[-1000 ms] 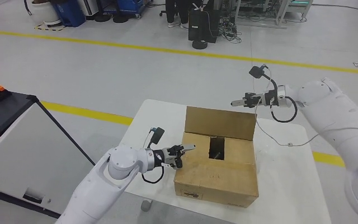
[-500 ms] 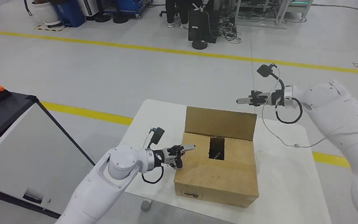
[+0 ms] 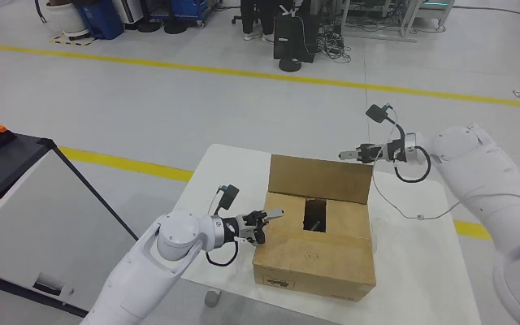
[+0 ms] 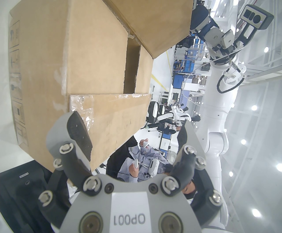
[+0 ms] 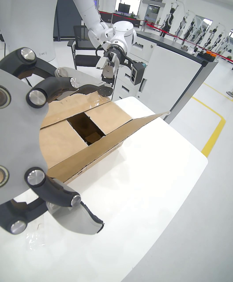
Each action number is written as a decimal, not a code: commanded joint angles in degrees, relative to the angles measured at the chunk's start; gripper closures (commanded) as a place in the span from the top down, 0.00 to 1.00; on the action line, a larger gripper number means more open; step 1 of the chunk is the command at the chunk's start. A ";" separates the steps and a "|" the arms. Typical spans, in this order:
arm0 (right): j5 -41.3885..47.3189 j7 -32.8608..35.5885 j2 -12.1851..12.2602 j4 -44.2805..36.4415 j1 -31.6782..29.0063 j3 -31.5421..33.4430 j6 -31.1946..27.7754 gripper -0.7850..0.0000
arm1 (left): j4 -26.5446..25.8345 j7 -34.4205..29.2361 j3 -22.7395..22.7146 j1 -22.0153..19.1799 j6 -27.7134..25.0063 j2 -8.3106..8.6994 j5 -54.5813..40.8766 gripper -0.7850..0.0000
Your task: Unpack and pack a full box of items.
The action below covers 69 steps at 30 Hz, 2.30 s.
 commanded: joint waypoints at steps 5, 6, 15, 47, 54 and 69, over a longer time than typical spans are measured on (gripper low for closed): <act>1.31 1.17 0.06 -1.17 -0.09 1.07 0.90 1.00 | 0.00 0.00 0.00 0.00 -0.01 0.00 0.00 1.00; 1.63 1.46 0.26 -1.60 -0.20 1.19 1.18 1.00 | 0.00 0.00 0.00 0.00 -0.01 0.00 0.00 1.00; 8.72 9.76 5.93 -12.07 -2.53 3.74 9.46 1.00 | 0.00 0.00 0.00 0.00 -0.01 0.00 0.00 1.00; 13.97 21.74 12.49 -27.10 -14.01 8.14 21.45 1.00 | 0.00 0.00 0.00 0.00 -0.01 0.00 0.00 1.00; 13.42 22.29 10.81 -24.66 -14.24 6.94 22.00 1.00 | 0.00 0.00 0.00 0.00 -0.01 0.00 0.00 1.00; 14.18 22.29 7.21 -17.89 -13.84 4.73 22.00 1.00 | 0.00 0.00 0.00 0.00 -0.01 0.00 0.00 1.00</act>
